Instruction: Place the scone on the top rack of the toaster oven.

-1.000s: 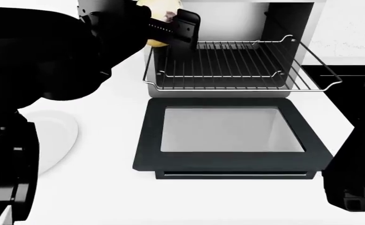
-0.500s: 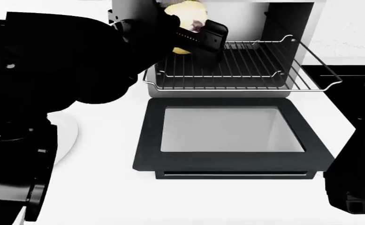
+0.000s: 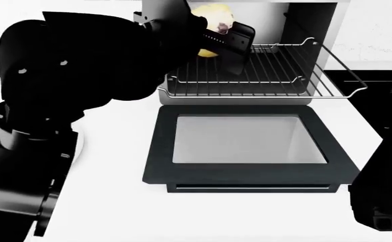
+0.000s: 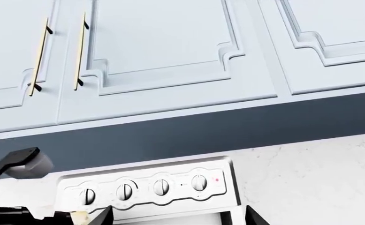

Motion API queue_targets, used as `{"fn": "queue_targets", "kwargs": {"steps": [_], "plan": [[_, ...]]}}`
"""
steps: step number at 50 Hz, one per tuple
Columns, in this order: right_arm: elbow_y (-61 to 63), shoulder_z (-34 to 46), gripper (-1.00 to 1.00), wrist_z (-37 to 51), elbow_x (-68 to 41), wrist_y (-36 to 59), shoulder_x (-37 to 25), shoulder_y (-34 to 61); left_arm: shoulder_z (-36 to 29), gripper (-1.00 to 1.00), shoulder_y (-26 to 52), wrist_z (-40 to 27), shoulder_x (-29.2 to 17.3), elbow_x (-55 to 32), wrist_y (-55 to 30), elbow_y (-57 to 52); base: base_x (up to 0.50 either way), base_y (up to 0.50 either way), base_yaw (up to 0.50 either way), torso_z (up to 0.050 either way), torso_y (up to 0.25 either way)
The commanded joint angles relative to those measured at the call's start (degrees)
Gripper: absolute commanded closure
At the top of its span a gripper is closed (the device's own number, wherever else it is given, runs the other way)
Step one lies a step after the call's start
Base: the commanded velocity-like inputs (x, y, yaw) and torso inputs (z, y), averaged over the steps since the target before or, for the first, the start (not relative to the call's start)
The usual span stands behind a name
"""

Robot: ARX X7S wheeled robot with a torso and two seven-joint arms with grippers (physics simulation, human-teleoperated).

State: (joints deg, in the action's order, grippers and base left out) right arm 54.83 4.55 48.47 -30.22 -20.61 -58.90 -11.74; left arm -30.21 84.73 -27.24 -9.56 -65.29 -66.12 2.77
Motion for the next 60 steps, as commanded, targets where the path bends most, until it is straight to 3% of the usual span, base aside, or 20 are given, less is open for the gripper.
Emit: {"fn": "queue_targets", "kwargs": {"steps": [1, 60], "plan": [[-0.3, 0.0, -1.00, -0.3, 0.5, -0.7, 0.2, -0.6, -2.0, 1.00, 1.8, 2.3, 0.9, 2.6, 2.8, 4.5, 0.00, 0.00, 0.00, 0.000, 0.000], [0.0, 1.1, -1.00, 0.0, 0.7, 0.3, 0.3, 1.1, -7.0, 1.00, 0.0, 3.1, 2.0, 2.4, 4.9, 6.4, 0.00, 0.00, 0.00, 0.000, 0.001]]}}
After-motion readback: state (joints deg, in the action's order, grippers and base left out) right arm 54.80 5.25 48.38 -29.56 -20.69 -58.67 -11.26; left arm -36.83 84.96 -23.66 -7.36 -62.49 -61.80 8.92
